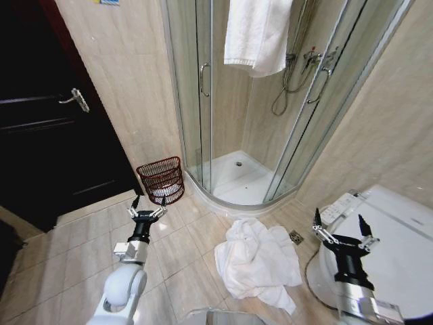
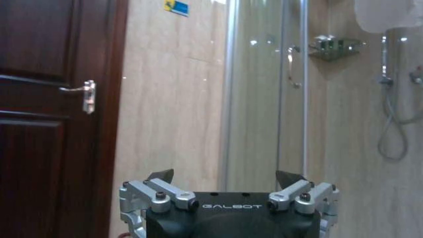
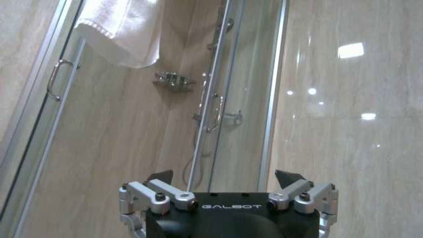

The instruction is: Discard the used towel into the hamper.

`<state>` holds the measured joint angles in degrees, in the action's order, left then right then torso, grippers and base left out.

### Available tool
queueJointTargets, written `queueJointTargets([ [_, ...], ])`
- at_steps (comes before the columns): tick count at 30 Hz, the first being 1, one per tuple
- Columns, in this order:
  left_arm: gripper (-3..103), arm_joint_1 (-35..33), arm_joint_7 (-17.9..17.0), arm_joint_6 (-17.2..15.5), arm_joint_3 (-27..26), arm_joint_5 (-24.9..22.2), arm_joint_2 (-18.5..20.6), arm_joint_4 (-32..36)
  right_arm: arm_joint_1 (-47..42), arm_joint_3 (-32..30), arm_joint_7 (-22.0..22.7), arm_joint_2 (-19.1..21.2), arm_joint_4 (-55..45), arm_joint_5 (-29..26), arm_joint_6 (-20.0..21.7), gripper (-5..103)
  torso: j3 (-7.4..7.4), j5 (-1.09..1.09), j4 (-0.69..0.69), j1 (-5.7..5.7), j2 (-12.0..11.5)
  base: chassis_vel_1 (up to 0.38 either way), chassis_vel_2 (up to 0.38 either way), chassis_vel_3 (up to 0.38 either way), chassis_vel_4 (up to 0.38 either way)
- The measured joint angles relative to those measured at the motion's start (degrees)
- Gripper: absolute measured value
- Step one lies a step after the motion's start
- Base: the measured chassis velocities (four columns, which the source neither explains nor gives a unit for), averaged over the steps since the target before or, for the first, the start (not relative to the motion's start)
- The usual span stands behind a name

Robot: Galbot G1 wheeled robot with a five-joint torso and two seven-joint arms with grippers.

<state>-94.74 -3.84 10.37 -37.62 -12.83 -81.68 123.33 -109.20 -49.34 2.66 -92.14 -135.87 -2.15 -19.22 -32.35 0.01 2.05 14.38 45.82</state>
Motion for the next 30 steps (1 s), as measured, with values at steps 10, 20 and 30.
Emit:
queueJointTargets([
  [10,100,-0.11,-0.16,0.12,-2.90,-2.60,-0.98,-0.21,0.09,0.80,-0.13,0.00,0.96,-1.18,1.10,100,-1.46,-0.01,-0.01,1.15,2.60,0.000,0.000,0.000,0.000],
  [20,100,-1.62,-0.04,0.04,-5.59,-6.03,1.51,1.26,0.22,0.89,-0.83,0.00,-0.69,-1.19,2.62,100,-2.84,-0.01,0.00,2.24,5.07,0.000,0.000,0.000,0.000],
  [30,100,-2.02,0.07,0.31,-6.42,-6.00,1.37,1.70,1.27,1.61,-1.86,0.00,-0.28,-1.70,4.67,100,-4.60,-0.01,-0.01,3.57,8.17,0.000,0.000,0.000,0.000],
])
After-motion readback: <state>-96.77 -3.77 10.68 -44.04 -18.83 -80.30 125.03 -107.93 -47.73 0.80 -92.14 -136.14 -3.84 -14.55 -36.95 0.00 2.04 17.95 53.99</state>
